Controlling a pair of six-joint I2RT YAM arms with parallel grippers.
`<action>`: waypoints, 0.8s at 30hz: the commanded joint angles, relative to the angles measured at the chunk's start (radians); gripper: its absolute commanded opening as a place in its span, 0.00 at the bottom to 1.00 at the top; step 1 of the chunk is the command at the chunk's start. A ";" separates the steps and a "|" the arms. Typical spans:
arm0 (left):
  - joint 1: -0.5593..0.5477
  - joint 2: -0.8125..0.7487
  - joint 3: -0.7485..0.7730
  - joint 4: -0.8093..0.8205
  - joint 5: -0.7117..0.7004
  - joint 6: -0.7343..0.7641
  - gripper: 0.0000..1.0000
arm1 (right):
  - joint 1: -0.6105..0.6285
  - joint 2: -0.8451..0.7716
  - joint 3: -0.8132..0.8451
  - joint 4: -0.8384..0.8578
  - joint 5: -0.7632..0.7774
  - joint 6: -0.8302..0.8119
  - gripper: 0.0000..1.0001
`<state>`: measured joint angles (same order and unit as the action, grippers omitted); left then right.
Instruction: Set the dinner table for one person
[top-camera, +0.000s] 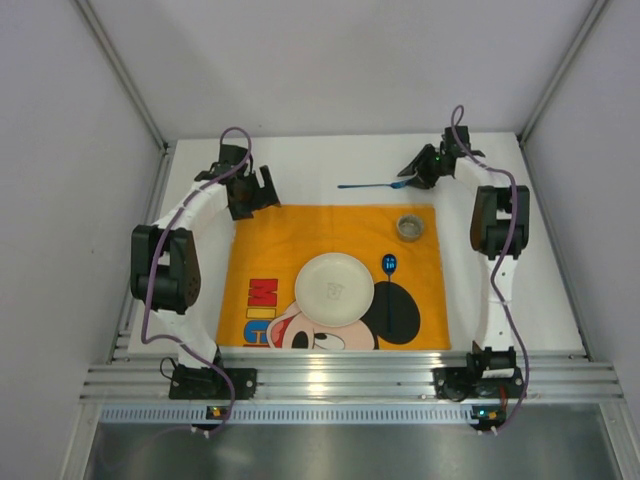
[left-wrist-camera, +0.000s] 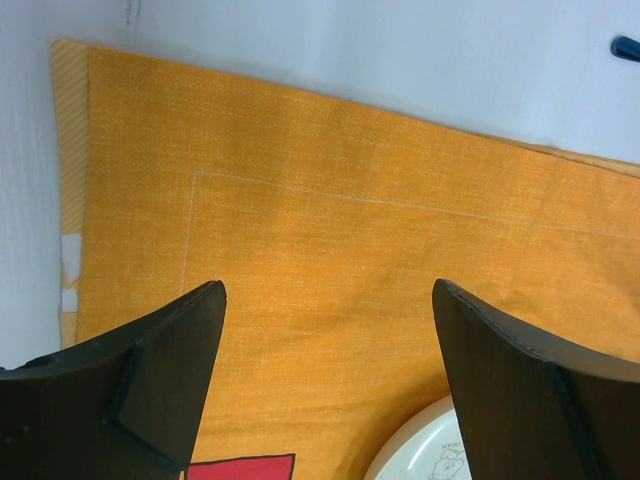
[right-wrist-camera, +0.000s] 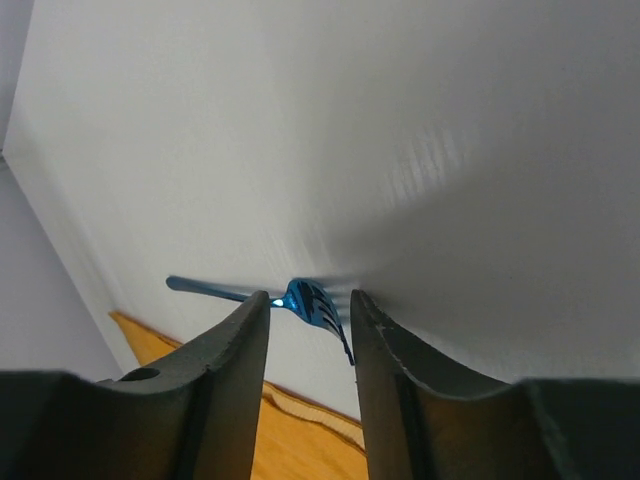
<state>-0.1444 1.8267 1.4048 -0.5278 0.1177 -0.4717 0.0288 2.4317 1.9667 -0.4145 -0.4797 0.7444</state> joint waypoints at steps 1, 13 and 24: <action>0.008 -0.004 0.034 -0.003 -0.004 0.010 0.89 | 0.017 0.036 0.037 -0.021 0.029 -0.014 0.39; 0.020 -0.050 0.030 -0.029 -0.021 0.028 0.89 | 0.019 0.032 0.066 -0.033 0.058 -0.068 0.00; 0.020 -0.130 0.074 -0.038 0.019 0.107 0.89 | 0.056 -0.187 0.118 -0.049 -0.088 -0.187 0.00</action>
<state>-0.1303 1.7691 1.4162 -0.5587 0.1127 -0.4179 0.0601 2.4111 2.0048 -0.4583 -0.4950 0.6392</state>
